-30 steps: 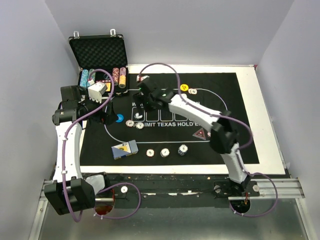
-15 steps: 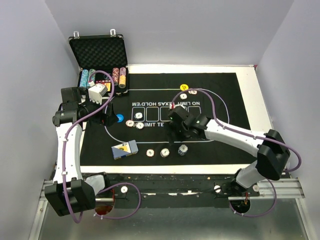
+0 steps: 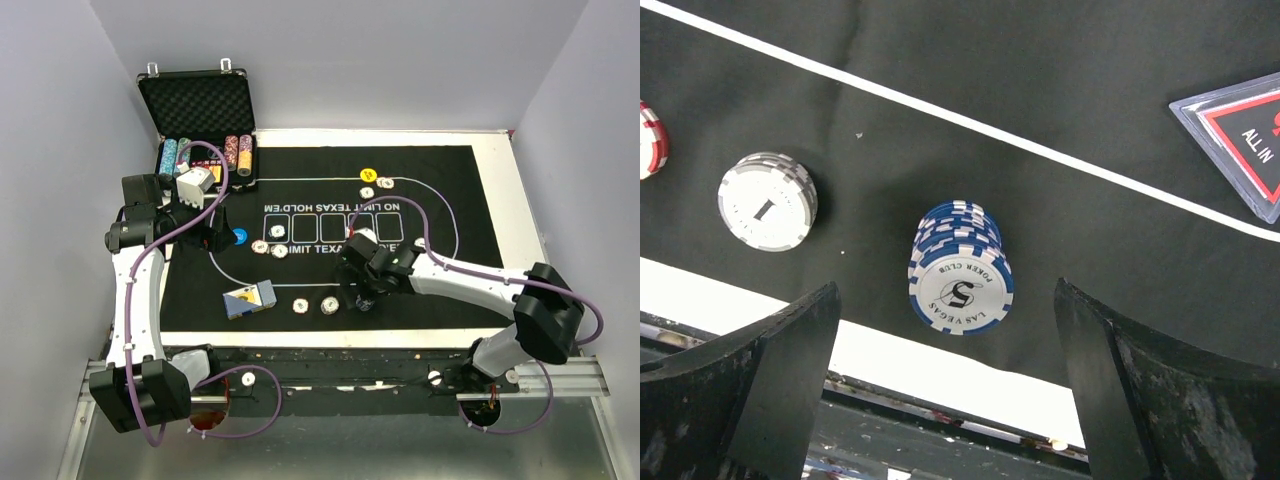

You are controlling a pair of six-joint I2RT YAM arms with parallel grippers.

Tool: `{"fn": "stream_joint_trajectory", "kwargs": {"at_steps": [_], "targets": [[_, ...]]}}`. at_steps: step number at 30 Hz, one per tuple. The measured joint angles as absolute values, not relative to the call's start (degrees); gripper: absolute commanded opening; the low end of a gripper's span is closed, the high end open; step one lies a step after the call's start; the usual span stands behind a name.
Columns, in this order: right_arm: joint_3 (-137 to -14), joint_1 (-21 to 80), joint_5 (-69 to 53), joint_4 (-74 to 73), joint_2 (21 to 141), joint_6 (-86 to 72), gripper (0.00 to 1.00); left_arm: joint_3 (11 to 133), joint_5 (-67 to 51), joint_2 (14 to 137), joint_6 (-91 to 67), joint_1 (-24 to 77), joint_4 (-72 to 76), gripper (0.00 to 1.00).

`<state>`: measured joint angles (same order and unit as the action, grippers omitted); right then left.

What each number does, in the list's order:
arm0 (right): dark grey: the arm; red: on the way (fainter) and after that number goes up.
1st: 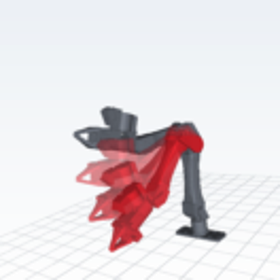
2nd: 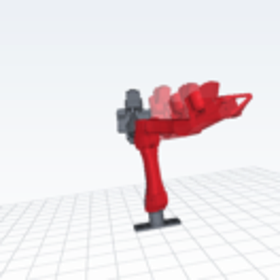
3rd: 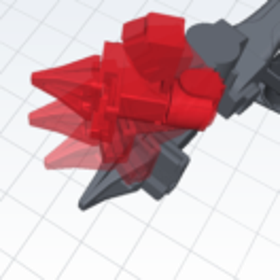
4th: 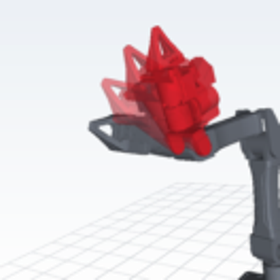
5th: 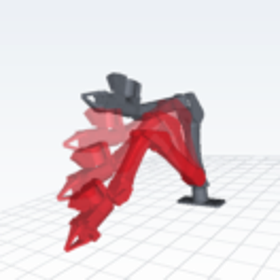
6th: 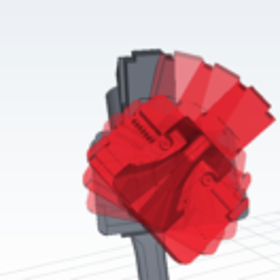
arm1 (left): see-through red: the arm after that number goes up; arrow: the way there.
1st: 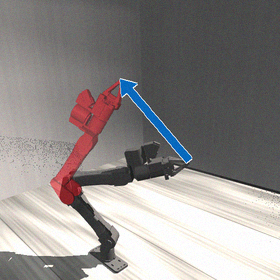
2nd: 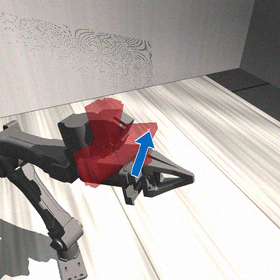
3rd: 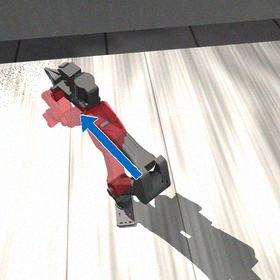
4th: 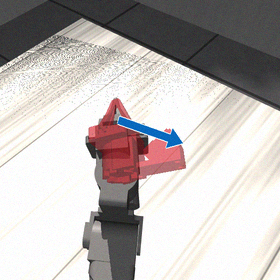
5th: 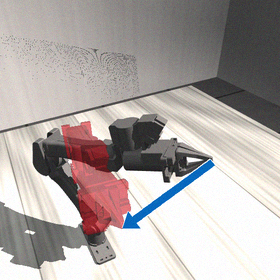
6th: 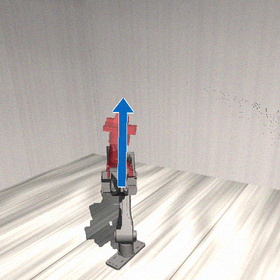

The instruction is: Distribute texas hold em gaming equipment

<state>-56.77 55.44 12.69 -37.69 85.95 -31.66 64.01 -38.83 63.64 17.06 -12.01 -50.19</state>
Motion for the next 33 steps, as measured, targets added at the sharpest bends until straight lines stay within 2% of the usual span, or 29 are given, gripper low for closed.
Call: {"fn": "stream_joint_trajectory", "kwargs": {"at_steps": [13, 20, 27, 33], "targets": [[-54.3, 55.4, 13.4, -33.2, 90.4, -32.6, 0.72, 64.0, -38.8, 63.5, 17.1, -12.0, -50.2, 0.99], [-53.5, 55.4, 13.6, -32.1, 91.3, -32.9, 0.48, 64.0, -38.8, 63.5, 17.1, -12.0, -50.2, 0.99], [-53.5, 55.4, 13.9, -32.0, 91.2, -33.2, 0.39, 64.0, -38.8, 63.5, 17.1, -12.0, -50.2, 0.99], [-53.7, 55.4, 14.4, -33.5, 89.5, -33.2, 0.38, 64.0, -38.8, 63.5, 17.1, -12.0, -50.2, 0.99]]}}
